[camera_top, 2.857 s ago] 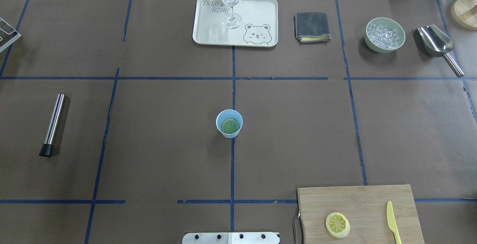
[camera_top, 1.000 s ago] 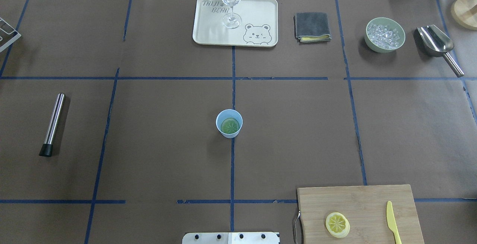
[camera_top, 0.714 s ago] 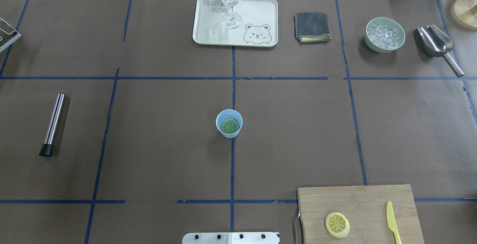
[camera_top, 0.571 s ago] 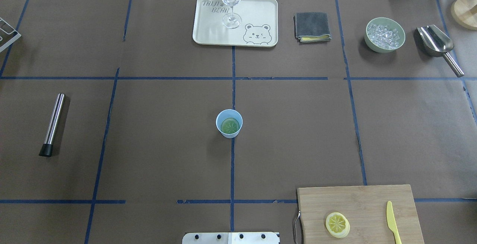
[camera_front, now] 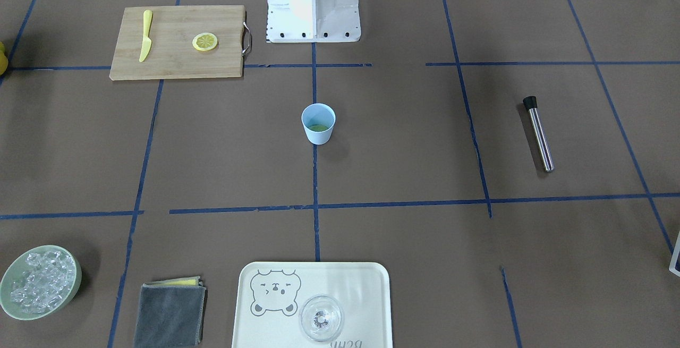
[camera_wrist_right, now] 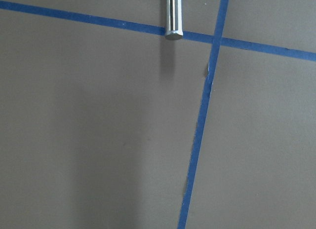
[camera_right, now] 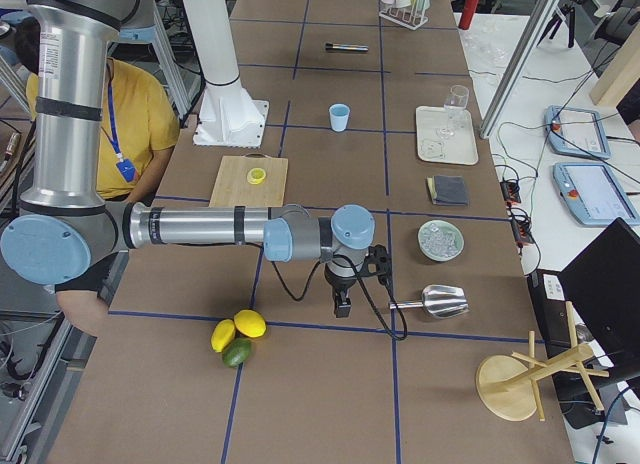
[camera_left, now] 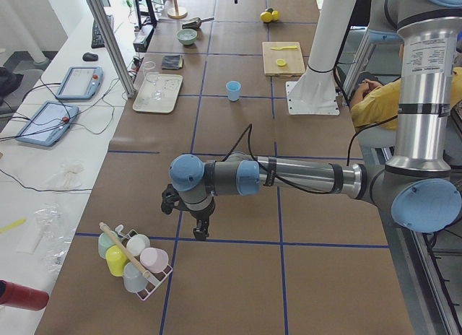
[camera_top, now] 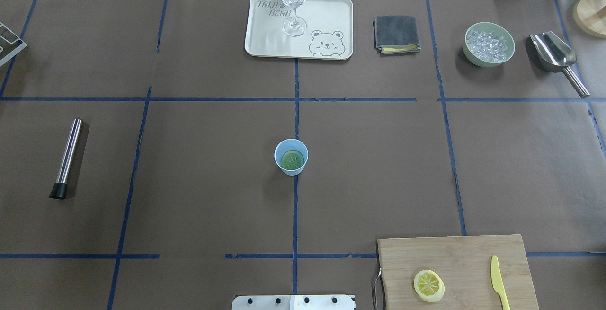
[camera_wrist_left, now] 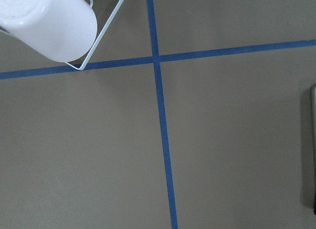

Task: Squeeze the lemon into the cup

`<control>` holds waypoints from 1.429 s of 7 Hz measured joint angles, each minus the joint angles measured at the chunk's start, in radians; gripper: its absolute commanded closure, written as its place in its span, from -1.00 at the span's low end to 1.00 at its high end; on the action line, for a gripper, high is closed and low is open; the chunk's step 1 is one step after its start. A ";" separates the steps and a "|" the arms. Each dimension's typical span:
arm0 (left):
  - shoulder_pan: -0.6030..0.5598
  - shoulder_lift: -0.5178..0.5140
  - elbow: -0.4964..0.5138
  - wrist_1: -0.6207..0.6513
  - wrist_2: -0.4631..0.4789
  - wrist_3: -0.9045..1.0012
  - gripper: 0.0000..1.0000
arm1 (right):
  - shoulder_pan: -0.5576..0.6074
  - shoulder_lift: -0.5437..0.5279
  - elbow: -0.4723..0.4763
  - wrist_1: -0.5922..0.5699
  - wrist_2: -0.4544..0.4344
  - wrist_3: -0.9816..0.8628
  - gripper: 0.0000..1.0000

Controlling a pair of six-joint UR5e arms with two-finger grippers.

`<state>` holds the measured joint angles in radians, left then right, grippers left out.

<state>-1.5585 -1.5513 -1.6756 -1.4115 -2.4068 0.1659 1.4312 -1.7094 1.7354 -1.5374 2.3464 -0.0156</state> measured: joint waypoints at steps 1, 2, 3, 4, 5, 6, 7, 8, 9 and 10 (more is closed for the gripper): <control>0.000 0.000 0.000 0.000 0.000 0.000 -1.00 | 0.000 -0.002 -0.003 -0.001 0.007 0.002 -1.00; 0.000 0.000 -0.001 0.000 0.000 0.000 -1.00 | 0.001 -0.004 -0.010 -0.001 0.019 0.005 -1.00; 0.000 0.000 -0.002 0.000 0.000 0.000 -1.00 | 0.002 -0.005 -0.016 -0.001 0.025 0.006 -1.00; 0.001 -0.001 -0.002 0.000 0.000 0.001 -1.00 | 0.010 -0.007 -0.019 -0.001 0.027 0.006 -1.00; 0.001 -0.002 -0.002 0.000 0.000 0.002 -1.00 | 0.030 -0.008 -0.019 -0.001 0.028 0.006 -1.00; 0.001 -0.003 0.000 0.000 0.000 0.004 -1.00 | 0.053 -0.008 -0.017 -0.001 0.027 0.006 -1.00; 0.001 -0.004 0.003 0.000 0.000 0.005 -1.00 | 0.070 -0.008 -0.014 -0.001 0.023 0.006 -1.00; 0.001 -0.004 0.008 -0.005 0.003 0.007 -1.00 | 0.079 -0.008 -0.012 0.000 0.015 0.006 -1.00; 0.001 -0.003 0.013 -0.023 0.008 0.007 -1.00 | 0.084 -0.008 -0.012 0.000 0.002 0.005 -1.00; 0.001 0.000 0.018 -0.045 0.012 0.005 -1.00 | 0.086 -0.008 -0.012 0.000 -0.008 0.005 -1.00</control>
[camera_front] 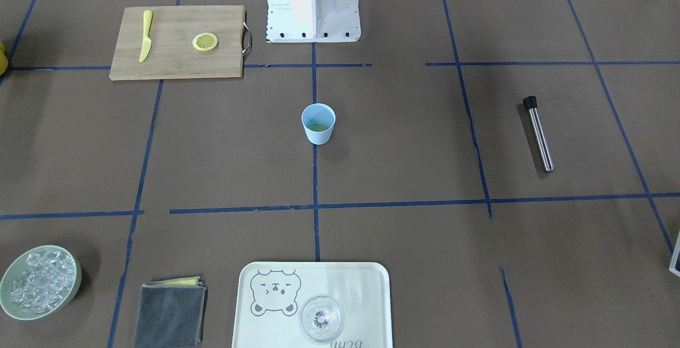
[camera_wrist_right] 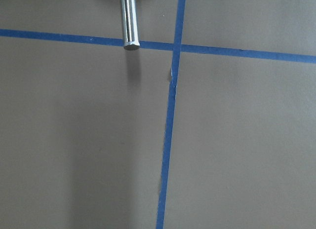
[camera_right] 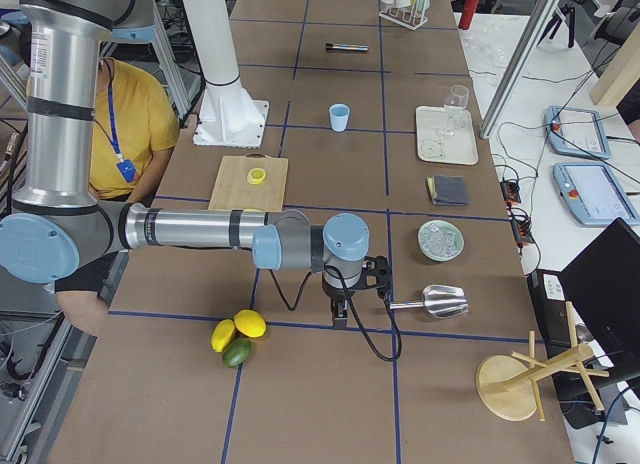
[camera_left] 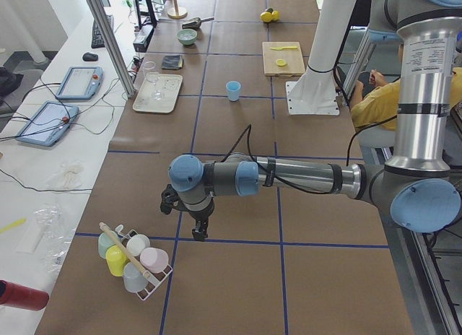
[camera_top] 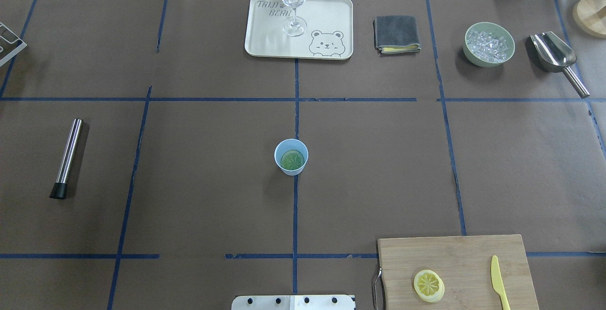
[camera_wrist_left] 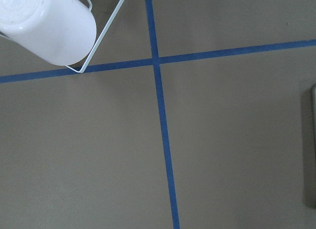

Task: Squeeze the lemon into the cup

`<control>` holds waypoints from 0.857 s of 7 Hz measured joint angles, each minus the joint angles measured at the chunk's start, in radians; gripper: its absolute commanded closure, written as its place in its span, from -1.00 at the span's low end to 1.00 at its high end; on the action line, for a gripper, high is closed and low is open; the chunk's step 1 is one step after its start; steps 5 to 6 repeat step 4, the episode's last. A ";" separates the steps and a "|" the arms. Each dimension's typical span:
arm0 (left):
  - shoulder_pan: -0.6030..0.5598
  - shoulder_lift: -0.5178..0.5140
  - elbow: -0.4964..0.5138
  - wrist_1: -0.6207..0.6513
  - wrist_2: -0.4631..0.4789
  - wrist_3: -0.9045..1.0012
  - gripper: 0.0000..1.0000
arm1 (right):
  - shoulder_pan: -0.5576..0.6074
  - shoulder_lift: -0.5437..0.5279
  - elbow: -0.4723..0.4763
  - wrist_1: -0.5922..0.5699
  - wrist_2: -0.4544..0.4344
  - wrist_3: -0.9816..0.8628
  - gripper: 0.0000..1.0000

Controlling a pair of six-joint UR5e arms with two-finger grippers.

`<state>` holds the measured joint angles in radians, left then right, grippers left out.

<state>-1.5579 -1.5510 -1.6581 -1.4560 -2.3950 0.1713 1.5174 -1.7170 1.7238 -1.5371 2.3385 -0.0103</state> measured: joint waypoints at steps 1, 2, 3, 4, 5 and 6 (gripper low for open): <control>0.000 0.002 0.002 -0.011 0.004 -0.003 -1.00 | 0.001 0.000 -0.001 0.000 -0.004 0.001 -1.00; 0.000 0.003 0.002 -0.015 0.028 -0.008 -1.00 | 0.001 -0.001 -0.002 -0.001 -0.006 0.001 -1.00; -0.001 0.003 -0.001 -0.016 0.070 -0.012 -1.00 | 0.002 -0.001 -0.003 -0.001 -0.006 0.001 -1.00; -0.002 0.003 -0.004 -0.016 0.098 -0.014 -1.00 | 0.003 -0.001 -0.002 -0.001 -0.006 0.001 -1.00; -0.002 0.003 -0.004 -0.016 0.098 -0.014 -1.00 | 0.003 -0.001 -0.002 -0.001 -0.006 0.001 -1.00; -0.002 0.003 -0.004 -0.016 0.098 -0.014 -1.00 | 0.003 -0.001 -0.002 -0.001 -0.006 0.001 -1.00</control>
